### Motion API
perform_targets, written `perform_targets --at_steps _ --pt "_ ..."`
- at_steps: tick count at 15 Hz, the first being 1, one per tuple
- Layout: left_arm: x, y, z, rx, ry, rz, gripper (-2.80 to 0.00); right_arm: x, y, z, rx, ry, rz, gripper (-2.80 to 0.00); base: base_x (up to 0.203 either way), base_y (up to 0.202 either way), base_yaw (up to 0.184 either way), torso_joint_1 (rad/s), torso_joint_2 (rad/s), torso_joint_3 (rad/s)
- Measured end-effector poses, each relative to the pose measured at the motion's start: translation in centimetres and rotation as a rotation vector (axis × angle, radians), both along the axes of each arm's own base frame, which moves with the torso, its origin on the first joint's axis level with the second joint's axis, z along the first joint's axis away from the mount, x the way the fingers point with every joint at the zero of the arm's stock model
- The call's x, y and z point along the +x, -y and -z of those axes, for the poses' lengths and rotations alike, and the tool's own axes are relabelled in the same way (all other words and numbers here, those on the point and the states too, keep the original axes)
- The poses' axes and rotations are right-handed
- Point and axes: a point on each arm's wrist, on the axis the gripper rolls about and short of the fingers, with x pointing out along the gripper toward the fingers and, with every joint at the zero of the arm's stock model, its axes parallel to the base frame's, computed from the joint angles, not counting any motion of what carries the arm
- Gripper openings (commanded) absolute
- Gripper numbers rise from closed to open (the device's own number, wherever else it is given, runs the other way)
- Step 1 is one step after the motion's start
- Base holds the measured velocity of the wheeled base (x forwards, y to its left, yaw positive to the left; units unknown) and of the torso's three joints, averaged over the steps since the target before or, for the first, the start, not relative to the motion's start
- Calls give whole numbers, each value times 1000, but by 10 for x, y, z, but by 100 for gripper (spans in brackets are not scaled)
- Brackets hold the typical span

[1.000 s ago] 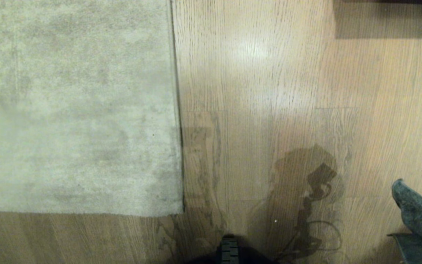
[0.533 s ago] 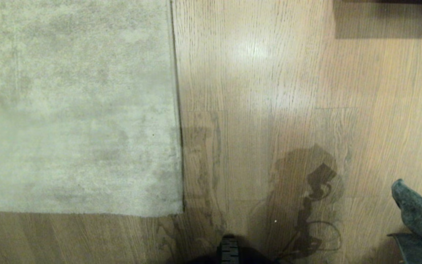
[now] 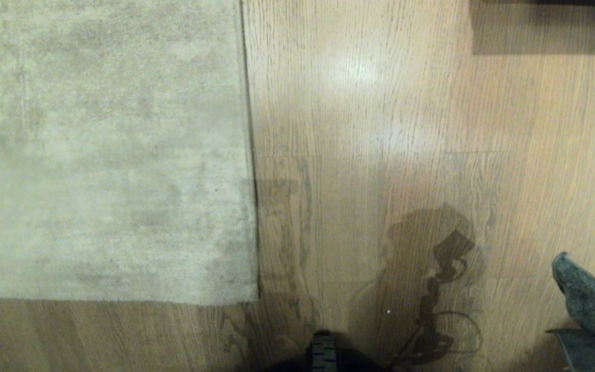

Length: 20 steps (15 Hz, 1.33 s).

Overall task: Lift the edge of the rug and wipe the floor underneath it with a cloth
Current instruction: Lift up the carpet

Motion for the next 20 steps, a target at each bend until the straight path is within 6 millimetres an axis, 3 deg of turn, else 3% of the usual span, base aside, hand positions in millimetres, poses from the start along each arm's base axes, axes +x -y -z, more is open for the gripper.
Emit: perform_targets --at_steps 12,15,20 --pt "3 0 -3 30 -38 18 -280 0 0 0 0 -1 0 -280 0 0 0 0 0 0" --pt "6 2 -21 24 -57 81 -280 0 0 0 0 -1 0 -280 0 0 0 0 0 0" --pt "27 5 -77 12 -124 303 -280 0 0 0 0 -1 0 -280 0 0 0 0 0 0"
